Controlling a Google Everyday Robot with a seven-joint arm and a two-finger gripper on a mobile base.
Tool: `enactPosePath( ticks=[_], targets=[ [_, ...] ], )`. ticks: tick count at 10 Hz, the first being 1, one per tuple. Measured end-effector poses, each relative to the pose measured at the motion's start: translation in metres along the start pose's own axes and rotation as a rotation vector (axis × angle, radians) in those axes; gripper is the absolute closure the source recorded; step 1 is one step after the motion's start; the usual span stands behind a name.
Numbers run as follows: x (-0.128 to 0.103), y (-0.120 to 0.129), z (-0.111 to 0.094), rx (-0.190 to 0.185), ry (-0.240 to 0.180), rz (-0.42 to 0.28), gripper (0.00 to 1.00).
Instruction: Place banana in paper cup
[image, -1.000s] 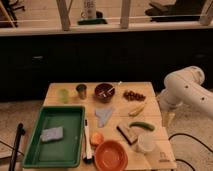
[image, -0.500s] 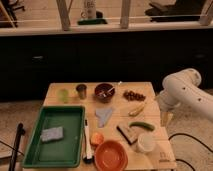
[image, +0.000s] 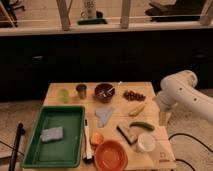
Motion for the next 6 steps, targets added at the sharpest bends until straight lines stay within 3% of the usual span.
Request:
enactPosePath(
  ticks=[6],
  targets=[
    [0.007,-0.016,0.027,0.012,-0.035,-0.006,0.2]
  ],
)
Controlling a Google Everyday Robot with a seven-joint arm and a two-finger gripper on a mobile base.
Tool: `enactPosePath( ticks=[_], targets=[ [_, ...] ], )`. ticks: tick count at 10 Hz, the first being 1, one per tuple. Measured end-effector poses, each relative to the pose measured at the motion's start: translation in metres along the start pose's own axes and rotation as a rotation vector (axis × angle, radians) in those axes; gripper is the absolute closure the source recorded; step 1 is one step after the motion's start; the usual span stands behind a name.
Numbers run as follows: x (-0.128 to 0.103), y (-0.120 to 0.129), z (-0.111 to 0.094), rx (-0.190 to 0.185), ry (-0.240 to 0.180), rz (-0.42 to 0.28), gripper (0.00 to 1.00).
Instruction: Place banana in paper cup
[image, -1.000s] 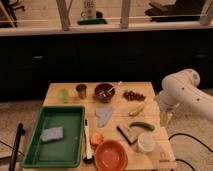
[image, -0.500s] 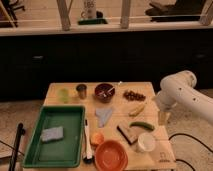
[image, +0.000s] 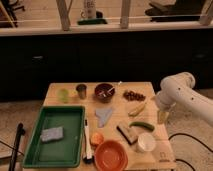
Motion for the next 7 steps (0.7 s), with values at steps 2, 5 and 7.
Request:
enactPosePath(
  ticks=[2,5,7],
  targets=[
    [0.003,-0.005,0.009,0.006,-0.004,-0.008,0.2],
    [0.007,-0.013,0.023,0.012,-0.026,-0.011,0.2],
    [0.009,-0.015,0.029,0.013,-0.036,-0.015,0.2]
  ],
)
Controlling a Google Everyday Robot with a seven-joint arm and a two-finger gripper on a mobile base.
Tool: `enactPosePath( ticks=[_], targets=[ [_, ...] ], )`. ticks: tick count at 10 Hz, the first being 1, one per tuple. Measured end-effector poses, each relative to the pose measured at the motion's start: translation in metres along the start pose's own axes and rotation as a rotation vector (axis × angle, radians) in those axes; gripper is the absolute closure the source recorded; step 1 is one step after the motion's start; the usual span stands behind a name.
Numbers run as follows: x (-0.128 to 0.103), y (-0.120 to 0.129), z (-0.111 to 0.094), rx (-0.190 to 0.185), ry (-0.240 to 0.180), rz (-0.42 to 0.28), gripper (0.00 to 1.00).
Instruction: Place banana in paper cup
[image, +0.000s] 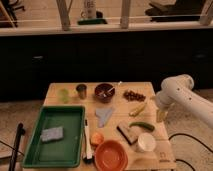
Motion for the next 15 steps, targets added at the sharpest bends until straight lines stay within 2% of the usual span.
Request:
enactPosePath(
  ticks=[9,15],
  targets=[
    [0.0,-0.01,0.027,-0.011,-0.036,-0.03,0.2],
    [-0.002,-0.012,0.04,-0.029,-0.039,-0.046,0.2]
  ],
)
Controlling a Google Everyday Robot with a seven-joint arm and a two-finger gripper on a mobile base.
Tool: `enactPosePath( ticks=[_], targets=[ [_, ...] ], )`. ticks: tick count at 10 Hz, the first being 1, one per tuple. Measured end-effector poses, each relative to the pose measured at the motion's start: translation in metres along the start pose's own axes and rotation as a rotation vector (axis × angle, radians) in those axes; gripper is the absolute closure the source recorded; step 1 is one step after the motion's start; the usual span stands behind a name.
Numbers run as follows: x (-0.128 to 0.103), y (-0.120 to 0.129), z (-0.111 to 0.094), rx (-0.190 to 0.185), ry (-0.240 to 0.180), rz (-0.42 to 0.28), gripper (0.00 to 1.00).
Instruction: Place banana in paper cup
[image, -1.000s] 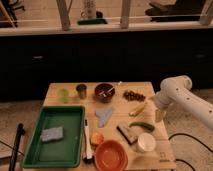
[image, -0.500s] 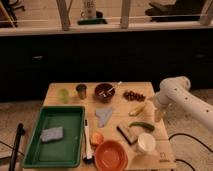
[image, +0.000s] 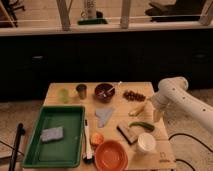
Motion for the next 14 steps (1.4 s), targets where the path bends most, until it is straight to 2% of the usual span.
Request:
enactPosePath(
  ticks=[7,12,14],
  targets=[
    [-0.002,-0.002,0.006,-0.006,0.001,-0.035,0.2],
    [-0.016,-0.007,0.016,-0.004,-0.009,-0.165,0.2],
    [-0.02,-0.011,0.023,-0.015,-0.014,-0.222,0.2]
  ],
)
